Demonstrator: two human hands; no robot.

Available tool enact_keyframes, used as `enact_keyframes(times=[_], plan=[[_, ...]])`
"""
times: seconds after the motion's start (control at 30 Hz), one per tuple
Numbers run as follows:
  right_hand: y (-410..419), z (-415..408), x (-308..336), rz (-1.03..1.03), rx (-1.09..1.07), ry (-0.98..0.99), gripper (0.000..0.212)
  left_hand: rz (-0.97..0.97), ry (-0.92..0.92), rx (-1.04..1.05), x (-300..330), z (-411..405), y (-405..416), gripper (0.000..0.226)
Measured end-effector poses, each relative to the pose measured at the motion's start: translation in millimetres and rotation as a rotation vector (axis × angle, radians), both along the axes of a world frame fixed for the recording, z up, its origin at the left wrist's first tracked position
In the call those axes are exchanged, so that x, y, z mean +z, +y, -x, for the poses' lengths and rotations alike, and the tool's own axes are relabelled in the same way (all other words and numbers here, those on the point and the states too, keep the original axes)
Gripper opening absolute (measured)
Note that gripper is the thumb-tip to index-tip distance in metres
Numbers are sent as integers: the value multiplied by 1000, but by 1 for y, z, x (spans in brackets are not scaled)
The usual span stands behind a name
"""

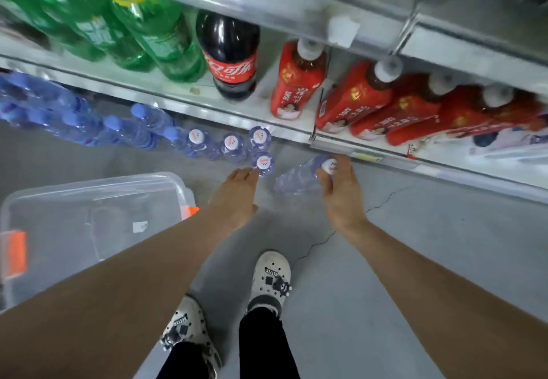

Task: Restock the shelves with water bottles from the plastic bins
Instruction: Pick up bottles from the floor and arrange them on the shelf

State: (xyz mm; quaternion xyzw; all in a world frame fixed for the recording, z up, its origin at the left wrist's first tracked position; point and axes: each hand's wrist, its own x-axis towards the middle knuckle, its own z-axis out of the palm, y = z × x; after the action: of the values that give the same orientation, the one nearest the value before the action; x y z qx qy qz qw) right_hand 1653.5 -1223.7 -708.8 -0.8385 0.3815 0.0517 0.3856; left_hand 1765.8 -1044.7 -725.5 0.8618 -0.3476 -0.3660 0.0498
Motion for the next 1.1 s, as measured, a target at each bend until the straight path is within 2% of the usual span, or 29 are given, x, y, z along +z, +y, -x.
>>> enact_keyframes(times=[0.17,0.37,0.47,0.53,0.6,0.73,0.83,1.0,1.1], plan=[[7,18,145,-166,-18,-75,9,69,135,9,117,24,6,90],[27,5,348,-81,27,-177,37,281,226,199,285,41,32,79],[41,-9,435,51,43,-253,40,388,237,210,368,42,45,74],[51,-17,485,1,1,-312,48,459,324,194,418,41,52,81],[61,-21,532,11,-15,-343,47,519,351,181,460,39,61,82],[77,-32,613,231,-8,-388,45,583,282,166,538,35,66,85],[86,-44,671,334,-53,-422,46,602,145,175,595,30,61,87],[89,-64,767,484,-54,-468,51,745,-47,170,691,14,57,76],[84,-72,835,537,-21,-524,51,814,-104,122,752,-6,54,56]])
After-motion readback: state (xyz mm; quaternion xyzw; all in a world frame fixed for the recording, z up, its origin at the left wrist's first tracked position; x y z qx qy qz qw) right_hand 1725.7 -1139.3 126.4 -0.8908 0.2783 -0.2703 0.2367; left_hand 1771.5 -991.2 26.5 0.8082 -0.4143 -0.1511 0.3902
